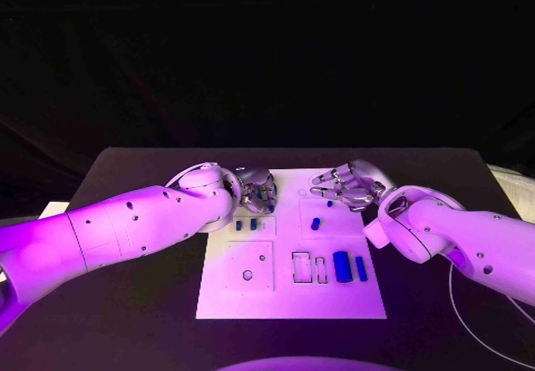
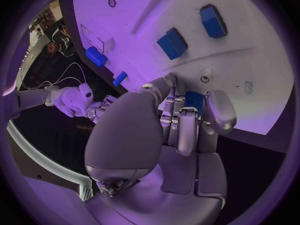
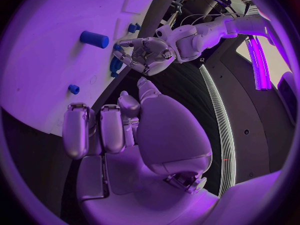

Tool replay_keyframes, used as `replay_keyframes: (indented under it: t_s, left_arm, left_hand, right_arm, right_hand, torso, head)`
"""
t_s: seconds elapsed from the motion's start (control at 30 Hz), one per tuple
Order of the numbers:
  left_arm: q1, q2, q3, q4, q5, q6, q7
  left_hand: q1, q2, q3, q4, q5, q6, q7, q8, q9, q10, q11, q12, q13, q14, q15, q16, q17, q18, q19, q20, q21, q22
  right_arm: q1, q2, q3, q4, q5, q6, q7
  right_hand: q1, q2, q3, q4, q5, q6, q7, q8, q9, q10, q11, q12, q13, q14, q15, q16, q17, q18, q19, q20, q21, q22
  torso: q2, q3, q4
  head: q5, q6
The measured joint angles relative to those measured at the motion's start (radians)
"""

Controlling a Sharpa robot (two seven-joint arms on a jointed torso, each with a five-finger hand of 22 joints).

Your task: Assemble the parts on the task board

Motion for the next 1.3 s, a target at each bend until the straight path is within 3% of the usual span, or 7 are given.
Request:
replay_keyframes:
  t_s: [0.3,0.5,0.67,0.83,1.3]
  left_arm:
    - [0.002,0.010,0.001,-0.011,-0.002,0.007,-0.004]
    - [0.001,0.015,0.001,-0.018,-0.002,0.007,-0.005]
    - [0.001,0.016,0.001,-0.020,-0.001,0.007,-0.004]
    - [-0.001,0.016,-0.001,-0.023,0.004,0.002,0.007]
    - [-0.008,0.011,-0.003,-0.020,0.034,-0.048,0.050]
  left_hand:
    - [-0.006,0.005,0.003,-0.003,0.000,0.000,0.000,-0.011,-0.006,0.000,0.000,-0.006,-0.003,0.000,0.000,0.000,0.000,0.000,0.000,0.000,0.004,0.005]
    - [-0.029,-0.011,0.000,0.000,0.000,-0.004,0.004,-0.023,-0.012,0.003,-0.003,-0.011,-0.004,0.000,0.000,0.000,0.000,-0.005,0.000,0.000,0.009,0.010]
    - [-0.029,-0.011,0.003,0.003,0.000,0.002,0.001,-0.023,-0.013,0.015,-0.003,-0.014,-0.013,-0.004,-0.004,0.000,0.000,-0.011,0.000,0.000,0.016,0.017]
    - [-0.022,0.014,0.024,-0.010,0.000,0.045,-0.008,-0.019,-0.014,0.057,-0.014,-0.017,-0.007,-0.001,-0.013,0.000,0.000,-0.011,0.007,-0.007,0.036,0.031]
    - [-0.013,0.024,0.053,-0.039,-0.001,0.082,-0.011,-0.021,-0.017,0.094,-0.023,-0.031,-0.006,-0.003,-0.018,0.004,0.000,-0.011,0.011,-0.011,0.047,0.037]
  right_arm:
    - [0.000,0.000,0.000,0.002,0.001,0.001,0.000]
    - [0.000,-0.001,0.000,0.003,0.001,0.002,0.000]
    - [0.000,-0.001,0.000,0.004,0.001,0.002,0.000]
    - [0.000,-0.001,0.000,0.004,0.002,0.003,0.000]
    - [0.000,-0.002,0.000,0.005,0.002,0.006,0.000]
  right_hand:
    - [0.000,0.000,0.000,0.000,0.000,0.000,0.000,0.000,0.000,0.000,0.000,0.000,0.000,0.000,0.000,0.000,0.000,0.000,0.000,0.000,0.000,0.000]
    - [0.000,0.000,0.000,0.000,0.004,0.000,0.000,0.000,0.000,0.000,0.000,0.000,0.000,0.000,0.000,-0.004,0.000,0.000,0.000,0.000,0.000,0.000]
    - [0.000,0.000,0.000,0.000,0.004,0.000,0.000,0.000,0.000,0.000,0.000,0.000,0.000,0.000,0.000,-0.004,0.000,0.000,0.000,0.000,0.000,0.000]
    - [0.000,0.000,0.000,0.000,0.004,0.000,0.000,0.000,0.000,0.000,0.000,0.000,0.000,0.000,0.000,-0.004,0.000,0.000,0.000,0.000,0.000,0.000]
    - [0.000,0.000,0.000,0.000,0.004,0.000,0.000,0.000,0.000,0.000,0.000,0.000,0.001,0.000,0.000,-0.004,0.000,0.000,0.000,0.000,0.000,0.000]
  torso:
    - [0.000,0.0000,0.0007]
    - [0.000,0.0006,0.0005]
    - [-0.001,0.0010,0.0004]
    - [-0.001,0.0008,0.0006]
    - [-0.001,0.0003,0.0006]
  head:
    - [0.000,-0.003]
    - [0.000,-0.003]
    - [0.000,-0.003]
    - [0.000,-0.003]
    - [0.000,0.001]
